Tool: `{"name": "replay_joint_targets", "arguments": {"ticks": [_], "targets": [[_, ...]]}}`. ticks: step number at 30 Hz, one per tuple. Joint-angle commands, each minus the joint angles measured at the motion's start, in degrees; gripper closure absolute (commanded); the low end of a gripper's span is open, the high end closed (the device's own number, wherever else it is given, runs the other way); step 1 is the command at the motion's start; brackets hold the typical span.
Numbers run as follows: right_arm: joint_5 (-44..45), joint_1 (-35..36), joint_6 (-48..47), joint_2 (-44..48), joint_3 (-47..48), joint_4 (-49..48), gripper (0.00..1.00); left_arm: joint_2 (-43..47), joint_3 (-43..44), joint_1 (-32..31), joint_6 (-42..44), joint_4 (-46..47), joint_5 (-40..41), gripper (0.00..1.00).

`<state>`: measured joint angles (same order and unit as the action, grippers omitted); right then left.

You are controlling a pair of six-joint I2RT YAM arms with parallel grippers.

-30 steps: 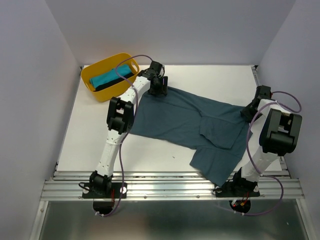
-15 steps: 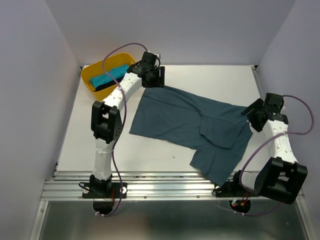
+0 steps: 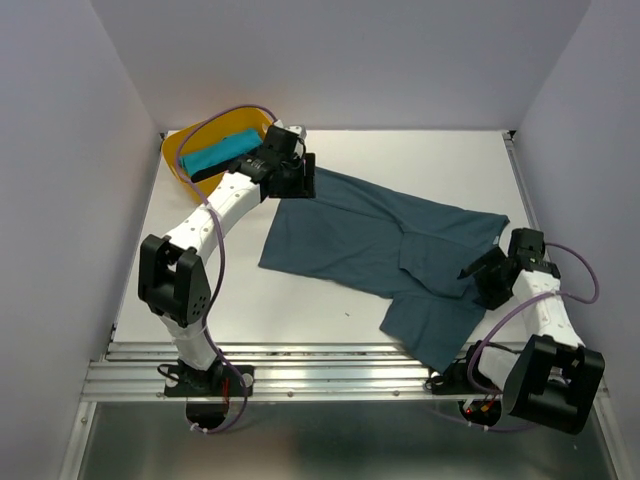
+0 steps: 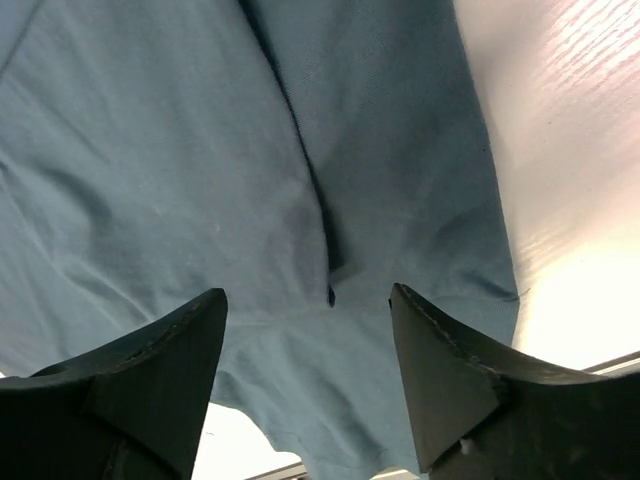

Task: Roll the t-shirts
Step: Fold the T-shirt at the center of the board.

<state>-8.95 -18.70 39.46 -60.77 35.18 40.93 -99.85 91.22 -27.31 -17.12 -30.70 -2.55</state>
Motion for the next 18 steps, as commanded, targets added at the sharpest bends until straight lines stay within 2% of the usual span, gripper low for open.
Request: {"name": "replay_joint_targets", "arguments": {"ticks": [1,13,18], "targets": [[-1.24,-0.29,-0.61,-2.15,1.65,-2.43,0.3,4.58,-1.74,-0.29,-0.45,1.87,1.23,0.28],[-3.88,2.7,-1.23,-4.44,-1.34,-6.73,0.38,3.7,-1.66,-0.29,-0.54,2.04,1.41,0.28],[-3.01,4.28,-0.79,-5.84,-1.43,-8.23,0.46,3.17,-1.57,-0.29,-0.45,1.96,1.84,0.28]]}}
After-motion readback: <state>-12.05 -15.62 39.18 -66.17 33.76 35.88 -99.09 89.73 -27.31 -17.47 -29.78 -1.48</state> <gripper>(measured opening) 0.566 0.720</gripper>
